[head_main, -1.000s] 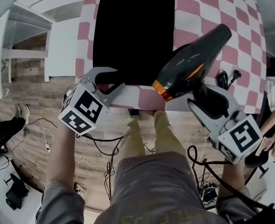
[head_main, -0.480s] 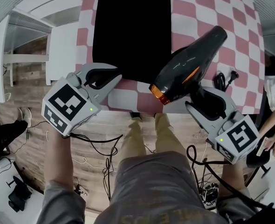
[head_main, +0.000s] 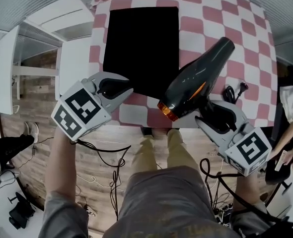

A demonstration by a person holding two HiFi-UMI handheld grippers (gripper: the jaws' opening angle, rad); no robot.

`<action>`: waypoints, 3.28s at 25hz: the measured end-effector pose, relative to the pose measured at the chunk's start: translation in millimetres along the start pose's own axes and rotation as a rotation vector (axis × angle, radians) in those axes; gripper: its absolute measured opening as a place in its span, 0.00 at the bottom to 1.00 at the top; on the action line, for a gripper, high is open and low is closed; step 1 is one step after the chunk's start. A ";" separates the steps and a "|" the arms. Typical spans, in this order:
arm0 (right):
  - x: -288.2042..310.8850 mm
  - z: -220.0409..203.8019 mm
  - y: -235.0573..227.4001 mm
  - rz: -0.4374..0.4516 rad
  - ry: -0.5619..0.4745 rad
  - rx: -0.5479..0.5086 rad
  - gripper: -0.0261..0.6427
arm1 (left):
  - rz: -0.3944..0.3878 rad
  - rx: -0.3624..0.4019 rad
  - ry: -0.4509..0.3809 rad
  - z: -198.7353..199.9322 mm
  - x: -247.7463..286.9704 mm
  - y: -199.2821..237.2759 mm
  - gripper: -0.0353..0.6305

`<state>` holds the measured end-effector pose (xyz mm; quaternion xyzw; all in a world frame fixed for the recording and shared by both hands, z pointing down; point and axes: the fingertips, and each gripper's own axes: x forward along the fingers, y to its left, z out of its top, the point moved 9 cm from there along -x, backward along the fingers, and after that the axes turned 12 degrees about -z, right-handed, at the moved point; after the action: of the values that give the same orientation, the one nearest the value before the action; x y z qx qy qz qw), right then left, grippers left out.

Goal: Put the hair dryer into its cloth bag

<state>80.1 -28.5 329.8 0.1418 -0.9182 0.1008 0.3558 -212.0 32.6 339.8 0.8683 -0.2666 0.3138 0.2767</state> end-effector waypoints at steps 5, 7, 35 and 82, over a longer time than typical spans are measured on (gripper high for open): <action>2.4 0.2 -1.6 0.004 0.012 -0.010 0.36 | 0.017 -0.021 -0.034 -26.1 20.0 -0.6 0.21; 3.6 -2.1 -1.9 0.004 0.019 -0.012 0.36 | 0.034 0.004 0.012 -33.6 29.2 -0.5 0.21; -16.2 -5.8 6.1 0.015 -0.029 -0.079 0.36 | -0.023 -0.071 -0.182 28.1 -16.8 -2.3 0.08; -33.8 -25.7 30.6 0.329 0.027 -0.349 0.36 | -0.077 -0.292 -0.403 84.6 -25.7 13.6 0.07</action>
<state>109.9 13.9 322.9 -0.0746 -0.9276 -0.0012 0.3660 -204.0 -24.4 271.3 0.8737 -0.3255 0.0819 0.3521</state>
